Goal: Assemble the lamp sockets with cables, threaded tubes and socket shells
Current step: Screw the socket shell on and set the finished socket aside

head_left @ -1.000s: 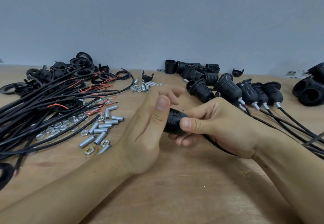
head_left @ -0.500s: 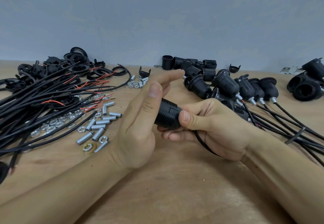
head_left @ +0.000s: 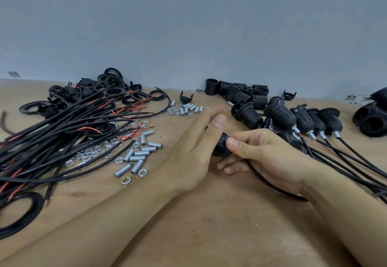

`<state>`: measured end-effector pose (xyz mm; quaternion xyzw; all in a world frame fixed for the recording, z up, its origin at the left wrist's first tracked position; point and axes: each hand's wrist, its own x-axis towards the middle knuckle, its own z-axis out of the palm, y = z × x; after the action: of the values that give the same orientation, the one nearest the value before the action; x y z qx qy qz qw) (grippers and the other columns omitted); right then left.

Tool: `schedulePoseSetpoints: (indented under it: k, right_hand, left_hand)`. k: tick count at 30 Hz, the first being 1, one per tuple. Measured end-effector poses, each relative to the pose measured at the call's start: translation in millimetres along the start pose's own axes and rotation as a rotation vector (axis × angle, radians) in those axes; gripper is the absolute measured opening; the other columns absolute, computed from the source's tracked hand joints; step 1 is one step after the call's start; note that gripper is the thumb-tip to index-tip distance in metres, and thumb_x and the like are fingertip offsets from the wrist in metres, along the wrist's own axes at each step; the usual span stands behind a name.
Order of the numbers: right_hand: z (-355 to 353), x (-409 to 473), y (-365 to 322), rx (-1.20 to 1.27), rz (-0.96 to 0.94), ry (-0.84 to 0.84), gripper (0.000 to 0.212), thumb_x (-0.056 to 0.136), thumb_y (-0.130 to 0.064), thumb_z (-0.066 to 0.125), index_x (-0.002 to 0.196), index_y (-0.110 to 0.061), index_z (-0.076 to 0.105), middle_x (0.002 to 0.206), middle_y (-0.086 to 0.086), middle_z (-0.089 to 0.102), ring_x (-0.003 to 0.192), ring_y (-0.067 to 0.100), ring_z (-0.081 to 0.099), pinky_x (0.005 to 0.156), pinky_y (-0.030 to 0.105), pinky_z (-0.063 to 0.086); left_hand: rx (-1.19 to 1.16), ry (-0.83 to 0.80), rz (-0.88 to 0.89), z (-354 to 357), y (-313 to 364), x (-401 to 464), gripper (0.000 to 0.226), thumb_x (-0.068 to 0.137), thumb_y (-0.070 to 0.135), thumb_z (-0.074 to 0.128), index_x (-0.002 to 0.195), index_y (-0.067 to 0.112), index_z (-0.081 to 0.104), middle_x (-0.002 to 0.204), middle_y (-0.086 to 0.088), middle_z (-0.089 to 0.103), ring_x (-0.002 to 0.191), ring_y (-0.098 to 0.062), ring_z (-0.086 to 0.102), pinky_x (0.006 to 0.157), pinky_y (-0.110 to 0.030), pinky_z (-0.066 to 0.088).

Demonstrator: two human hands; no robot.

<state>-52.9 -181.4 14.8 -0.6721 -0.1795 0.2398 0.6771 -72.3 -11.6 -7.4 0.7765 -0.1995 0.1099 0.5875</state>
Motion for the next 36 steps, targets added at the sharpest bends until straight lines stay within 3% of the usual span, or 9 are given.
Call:
schedulePoseSetpoints:
  k: [2,5,8,17,20,24,28,32,36]
  right_hand:
    - [-1,3,2,-0.007,0.006,0.030,0.046,0.078,-0.027,0.066,0.115,0.000,0.068,0.107,0.023,0.069,0.079,0.025,0.066,0.069,0.028,0.059]
    - [0,5,4,0.009,-0.002,0.076,0.044,0.073,-0.027,0.073,0.110,-0.003,0.069,0.093,0.013,0.067,0.073,0.025,0.065,0.059,0.028,0.057]
    - [-2,6,6,0.008,0.000,0.100,0.034,0.075,-0.028,0.072,0.103,-0.008,0.073,0.096,0.013,0.072,0.068,0.022,0.064,0.055,0.026,0.054]
    - [-6,8,5,0.033,-0.043,0.169,0.039,0.079,-0.030,0.068,0.111,-0.007,0.069,0.102,0.021,0.073,0.062,0.016,0.060,0.049,0.025,0.050]
    - [-5,8,4,0.046,-0.053,0.191,0.037,0.080,-0.029,0.067,0.110,-0.008,0.070,0.102,0.020,0.073,0.061,0.017,0.059,0.048,0.025,0.048]
    - [-5,9,4,0.037,-0.037,0.199,0.040,0.080,-0.030,0.065,0.114,-0.008,0.068,0.102,0.019,0.073,0.060,0.017,0.058,0.047,0.024,0.047]
    - [-7,10,5,0.039,-0.044,0.188,0.043,0.082,-0.036,0.063,0.115,-0.010,0.068,0.103,0.017,0.074,0.060,0.017,0.059,0.047,0.024,0.047]
    - [-10,12,6,0.051,-0.031,0.160,0.041,0.083,-0.034,0.063,0.115,-0.009,0.068,0.104,0.017,0.073,0.061,0.017,0.059,0.048,0.024,0.047]
    - [-11,13,6,0.048,-0.020,0.133,0.040,0.083,-0.033,0.064,0.114,-0.009,0.068,0.104,0.017,0.073,0.062,0.017,0.060,0.048,0.024,0.047]
  left_hand:
    - [0.144,0.002,0.000,-4,-3,2,0.068,0.090,0.071,0.022,0.141,0.032,0.045,0.139,0.021,0.051,0.130,0.010,0.041,0.107,-0.014,0.032]
    - [0.406,0.005,0.072,-15,-5,4,0.075,0.091,0.072,0.013,0.141,0.028,0.046,0.137,0.011,0.056,0.128,-0.001,0.045,0.107,-0.023,0.033]
    - [0.564,0.069,0.106,-27,-8,10,0.060,0.096,0.064,0.010,0.103,0.026,0.055,0.096,0.007,0.062,0.100,-0.016,0.054,0.089,-0.035,0.038]
    - [0.840,0.040,-0.012,-31,-4,15,0.042,0.095,0.054,0.011,0.080,0.029,0.041,0.086,0.005,0.048,0.088,-0.020,0.042,0.081,-0.035,0.032]
    - [0.788,0.102,0.008,-40,1,18,0.052,0.100,0.051,0.018,0.084,0.022,0.057,0.079,0.001,0.054,0.088,-0.029,0.052,0.077,-0.041,0.037]
    - [1.169,0.102,-0.065,-59,-18,51,0.035,0.103,0.036,0.038,0.118,0.013,0.060,0.120,-0.007,0.059,0.115,-0.030,0.048,0.097,-0.042,0.039]
    - [1.188,-0.005,-0.232,-80,-40,104,0.035,0.101,0.022,0.042,0.131,0.006,0.051,0.132,-0.015,0.052,0.124,-0.033,0.041,0.101,-0.042,0.039]
    - [1.429,-0.111,-0.348,-98,-52,132,0.024,0.096,0.019,0.047,0.117,0.008,0.052,0.112,-0.014,0.059,0.101,-0.030,0.047,0.091,-0.041,0.039]
    - [1.469,-0.005,-0.350,-101,-62,138,0.016,0.094,0.015,0.049,0.109,0.010,0.053,0.096,-0.011,0.059,0.088,-0.027,0.040,0.087,-0.040,0.034]
